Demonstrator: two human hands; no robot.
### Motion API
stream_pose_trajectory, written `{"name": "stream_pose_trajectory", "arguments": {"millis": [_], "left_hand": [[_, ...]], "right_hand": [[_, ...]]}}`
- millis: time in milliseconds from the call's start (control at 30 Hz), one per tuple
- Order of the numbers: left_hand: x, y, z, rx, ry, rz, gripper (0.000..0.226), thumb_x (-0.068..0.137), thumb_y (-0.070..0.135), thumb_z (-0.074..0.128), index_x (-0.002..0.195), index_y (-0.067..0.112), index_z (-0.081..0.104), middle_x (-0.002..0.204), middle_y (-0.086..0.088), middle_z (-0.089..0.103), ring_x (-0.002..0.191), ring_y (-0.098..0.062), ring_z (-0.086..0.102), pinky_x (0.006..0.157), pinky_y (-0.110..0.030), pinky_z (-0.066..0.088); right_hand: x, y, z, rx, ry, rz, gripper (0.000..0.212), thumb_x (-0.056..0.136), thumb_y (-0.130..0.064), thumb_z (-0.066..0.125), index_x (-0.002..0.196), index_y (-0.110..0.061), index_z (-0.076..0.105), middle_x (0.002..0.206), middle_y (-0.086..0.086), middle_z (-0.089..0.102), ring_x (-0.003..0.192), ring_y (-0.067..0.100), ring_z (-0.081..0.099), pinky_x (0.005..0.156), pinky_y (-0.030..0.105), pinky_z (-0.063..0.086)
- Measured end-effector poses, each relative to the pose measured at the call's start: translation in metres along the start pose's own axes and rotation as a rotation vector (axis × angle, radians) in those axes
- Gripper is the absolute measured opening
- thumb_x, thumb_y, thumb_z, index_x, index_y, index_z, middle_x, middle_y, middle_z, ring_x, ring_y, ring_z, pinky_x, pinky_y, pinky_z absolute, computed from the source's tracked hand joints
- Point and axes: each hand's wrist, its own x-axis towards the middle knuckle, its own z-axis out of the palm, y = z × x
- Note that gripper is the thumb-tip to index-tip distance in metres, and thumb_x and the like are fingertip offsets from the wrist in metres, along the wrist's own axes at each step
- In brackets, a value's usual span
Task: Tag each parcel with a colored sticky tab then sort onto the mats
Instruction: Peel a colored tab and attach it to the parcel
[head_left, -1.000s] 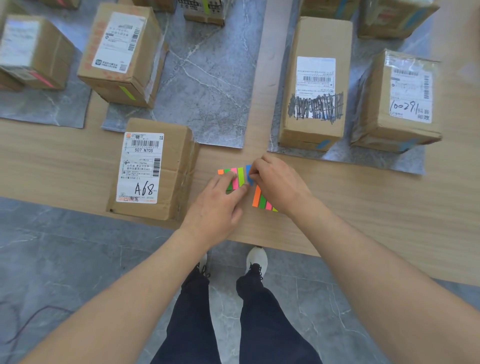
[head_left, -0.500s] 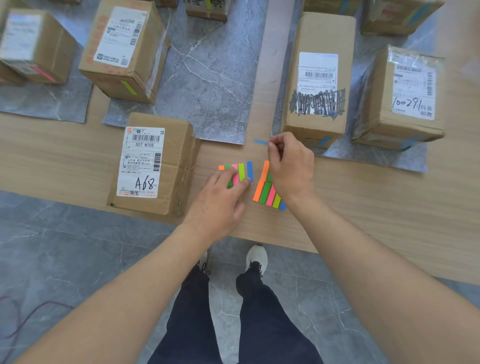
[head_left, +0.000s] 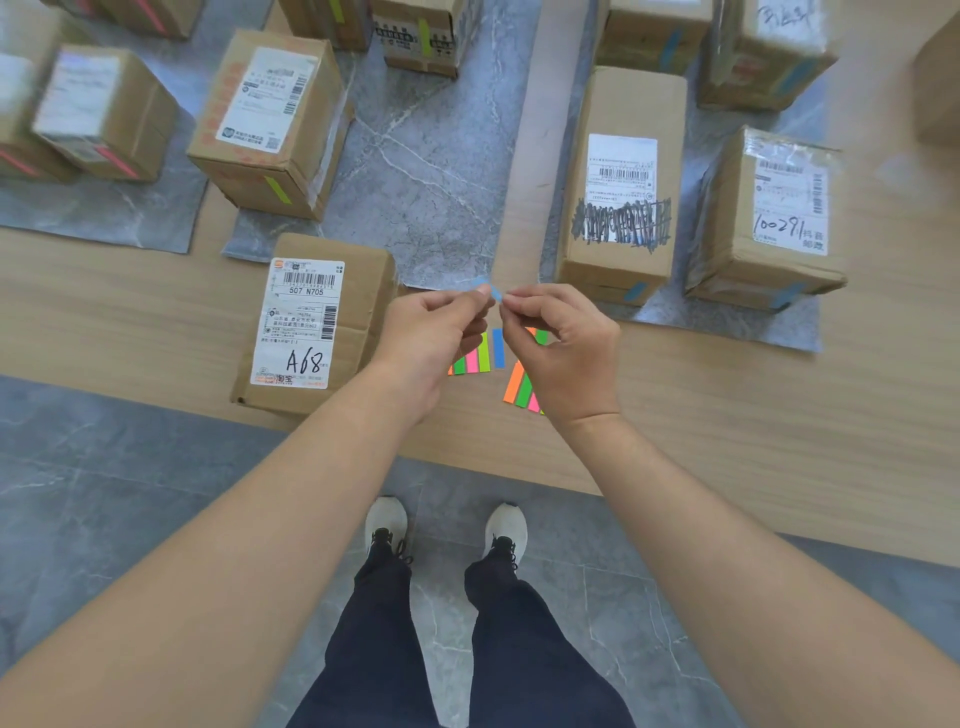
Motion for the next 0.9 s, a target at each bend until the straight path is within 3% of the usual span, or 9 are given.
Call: {"name": "stream_pose_trajectory", "arguments": {"millis": [200,300,400,500,600,700,800,900], "left_hand": [[-0.016,0.012,-0.009,0.037,-0.016,0.061,0.011,0.087,0.011,0.076,0.077,0.009,0.071,0.084,-0.011,0.065,0.082,-0.021,0.064,0.081,-0.030,0.054],[-0.030,0.017,-0.019,0.199,-0.008,0.185,0.009,0.092,0.012,0.070,0.083,0.011,0.068,0.084,-0.011,0.063,0.080,-0.019,0.064,0.085,-0.034,0.058],[-0.042,0.023,-0.039,0.390,-0.012,0.337,0.013,0.096,0.012,0.064,0.084,0.018,0.066,0.081,-0.007,0.063,0.077,-0.016,0.064,0.076,-0.028,0.059],[-0.050,0.027,-0.065,0.484,-0.024,0.414,0.014,0.098,0.012,0.060,0.086,0.018,0.063,0.080,-0.005,0.061,0.069,-0.012,0.061,0.062,-0.022,0.054],[-0.052,0.026,-0.096,0.556,-0.040,0.460,0.015,0.097,0.016,0.063,0.082,0.022,0.063,0.077,-0.002,0.061,0.062,-0.016,0.057,0.059,-0.030,0.052],[-0.053,0.022,-0.129,0.636,-0.058,0.511,0.016,0.094,0.021,0.066,0.079,0.023,0.064,0.075,0.004,0.060,0.060,-0.021,0.057,0.062,-0.037,0.052],[-0.057,0.014,-0.161,0.709,-0.057,0.564,0.013,0.092,0.026,0.067,0.080,0.020,0.068,0.074,0.005,0.062,0.066,-0.028,0.060,0.064,-0.031,0.047],[-0.064,0.004,-0.187,0.775,-0.040,0.592,0.013,0.091,0.027,0.068,0.080,0.021,0.071,0.069,0.005,0.066,0.057,-0.009,0.052,0.062,-0.023,0.044]], "right_hand": [[-0.008,-0.016,-0.002,-0.014,0.009,-0.066,0.007,0.085,-0.001,0.079,0.092,-0.002,0.080,0.095,0.007,0.074,0.080,0.010,0.071,0.079,0.024,0.060],[-0.016,-0.027,-0.004,-0.020,-0.034,-0.066,0.021,0.085,-0.002,0.079,0.106,-0.006,0.079,0.099,0.004,0.072,0.082,0.014,0.072,0.079,0.031,0.061],[-0.024,-0.038,-0.002,-0.071,-0.045,-0.054,0.037,0.084,0.002,0.073,0.120,-0.010,0.074,0.100,0.002,0.070,0.084,0.018,0.071,0.079,0.036,0.061],[-0.034,-0.051,0.012,-0.080,-0.041,0.001,0.039,0.085,0.005,0.069,0.122,-0.006,0.073,0.106,0.003,0.068,0.087,0.020,0.070,0.082,0.033,0.060],[-0.048,-0.066,0.031,-0.081,-0.024,0.021,0.039,0.087,0.007,0.063,0.123,-0.005,0.072,0.107,0.006,0.069,0.088,0.022,0.068,0.082,0.025,0.058],[-0.065,-0.080,0.052,-0.142,-0.009,0.025,0.038,0.091,0.006,0.058,0.124,-0.006,0.072,0.111,0.008,0.071,0.092,0.019,0.066,0.082,0.026,0.057],[-0.085,-0.091,0.068,-0.192,-0.049,0.024,0.041,0.090,0.009,0.053,0.123,-0.006,0.072,0.119,0.008,0.070,0.104,0.019,0.065,0.089,0.032,0.057],[-0.101,-0.105,0.079,-0.298,-0.161,0.010,0.050,0.086,0.013,0.052,0.128,-0.006,0.070,0.133,0.012,0.065,0.122,0.026,0.062,0.106,0.032,0.049]]}}
